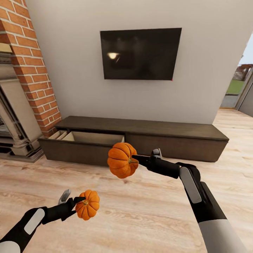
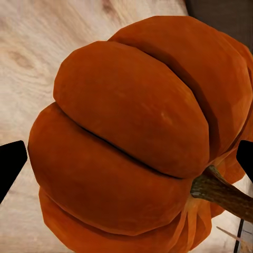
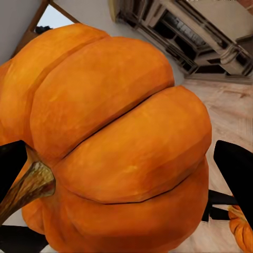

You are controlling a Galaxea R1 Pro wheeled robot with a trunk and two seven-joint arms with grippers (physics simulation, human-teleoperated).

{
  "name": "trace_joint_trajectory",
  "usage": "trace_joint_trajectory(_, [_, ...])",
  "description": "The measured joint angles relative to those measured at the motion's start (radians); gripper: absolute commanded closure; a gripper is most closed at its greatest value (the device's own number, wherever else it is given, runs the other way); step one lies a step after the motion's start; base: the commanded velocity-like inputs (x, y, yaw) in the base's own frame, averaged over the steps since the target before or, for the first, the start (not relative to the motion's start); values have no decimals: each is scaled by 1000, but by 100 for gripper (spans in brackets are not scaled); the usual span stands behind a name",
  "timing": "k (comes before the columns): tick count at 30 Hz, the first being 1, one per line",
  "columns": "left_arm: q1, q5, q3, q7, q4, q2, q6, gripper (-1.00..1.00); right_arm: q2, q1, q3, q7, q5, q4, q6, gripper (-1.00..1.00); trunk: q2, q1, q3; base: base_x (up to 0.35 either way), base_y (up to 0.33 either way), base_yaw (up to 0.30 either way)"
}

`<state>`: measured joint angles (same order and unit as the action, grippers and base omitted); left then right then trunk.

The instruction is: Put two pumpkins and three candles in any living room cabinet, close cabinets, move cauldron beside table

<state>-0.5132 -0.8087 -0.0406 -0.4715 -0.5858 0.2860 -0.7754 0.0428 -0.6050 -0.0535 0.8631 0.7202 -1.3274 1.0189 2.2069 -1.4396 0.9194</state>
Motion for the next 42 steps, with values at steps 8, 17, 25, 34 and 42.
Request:
trace_joint_trajectory(8, [0, 1, 0, 0, 0, 1, 0, 100, 1, 0, 0, 0, 2, 0, 0, 100, 0, 0, 0, 158, 305, -1])
trace_joint_trajectory(17, [0, 0, 0, 0, 0, 1, 0, 100, 0, 0, 0, 0, 1, 1, 0, 100, 0, 0, 0, 188, 304, 0])
trace_joint_trajectory(25, [0, 0, 0, 0, 0, 2, 0, 100, 1, 0, 0, 0, 1, 1, 0, 100, 0, 0, 0, 197, 296, 0])
trace_joint_trajectory(34, [0, 1, 0, 0, 0, 2, 0, 100, 1, 0, 0, 1, 2, 1, 0, 100, 0, 0, 0, 223, 278, 0])
trace_joint_trajectory(42, [0, 1, 0, 0, 0, 1, 0, 100, 1, 0, 1, 1, 1, 2, 0, 100, 0, 0, 0, 262, 250, -47])
